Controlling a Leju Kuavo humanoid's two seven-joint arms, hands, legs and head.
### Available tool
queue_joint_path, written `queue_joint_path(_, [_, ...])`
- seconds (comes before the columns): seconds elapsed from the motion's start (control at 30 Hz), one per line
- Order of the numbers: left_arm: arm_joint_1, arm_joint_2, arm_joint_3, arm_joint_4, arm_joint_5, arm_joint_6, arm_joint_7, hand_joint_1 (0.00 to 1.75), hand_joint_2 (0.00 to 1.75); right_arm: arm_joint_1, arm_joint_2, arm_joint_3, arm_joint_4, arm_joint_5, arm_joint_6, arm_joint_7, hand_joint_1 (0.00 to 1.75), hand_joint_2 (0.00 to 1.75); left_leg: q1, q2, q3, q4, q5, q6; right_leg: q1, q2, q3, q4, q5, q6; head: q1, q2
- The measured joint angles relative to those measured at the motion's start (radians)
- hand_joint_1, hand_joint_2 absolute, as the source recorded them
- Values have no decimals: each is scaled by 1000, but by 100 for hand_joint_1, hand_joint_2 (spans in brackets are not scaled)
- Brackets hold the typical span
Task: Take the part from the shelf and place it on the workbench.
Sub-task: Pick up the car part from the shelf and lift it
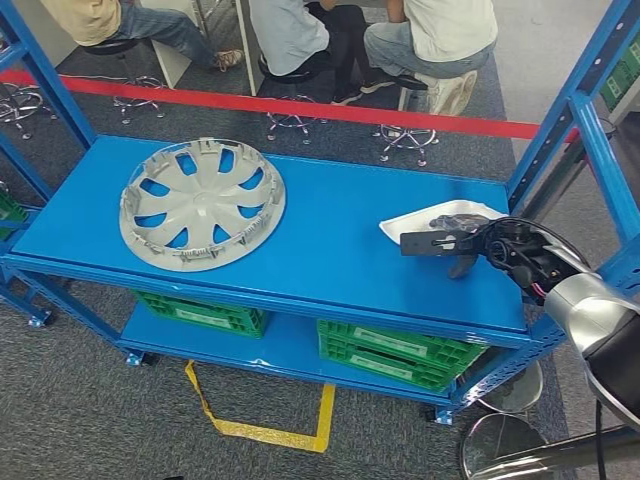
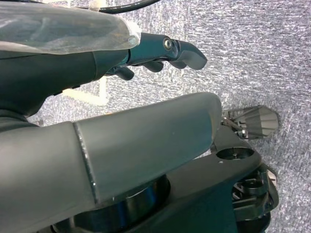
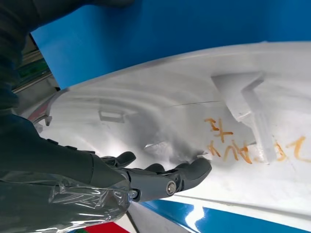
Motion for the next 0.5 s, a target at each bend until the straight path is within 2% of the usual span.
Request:
queue_joint_path(0.23, [0, 0, 0, 0, 0, -2, 0, 0, 0, 0, 0, 2, 4, 1, -10, -5, 0, 175, 0, 0, 0, 0, 0, 0, 0, 0, 0, 0, 0, 0, 0, 0])
queue_joint_path(0.27, [0, 0, 0, 0, 0, -2, 0, 0, 0, 0, 0, 2, 4, 2, -10, -5, 28, 175, 0, 0, 0, 0, 0, 0, 0, 0, 0, 0, 0, 0, 0, 0])
queue_joint_path(0.37, [0, 0, 0, 0, 0, -4, 0, 0, 0, 0, 0, 3, 4, 3, -11, -7, 159, 175, 0, 0, 0, 0, 0, 0, 0, 0, 0, 0, 0, 0, 0, 0])
queue_joint_path(0.4, [0, 0, 0, 0, 0, -4, 0, 0, 0, 0, 0, 3, 4, 3, -12, -7, 175, 175, 0, 0, 0, 0, 0, 0, 0, 0, 0, 0, 0, 0, 0, 0])
queue_joint_path(0.5, [1, 0, 0, 0, 0, -4, 0, 0, 0, 1, 0, 3, 4, 6, -20, -9, 175, 175, 0, 0, 0, 0, 0, 0, 0, 0, 0, 0, 0, 0, 0, 0])
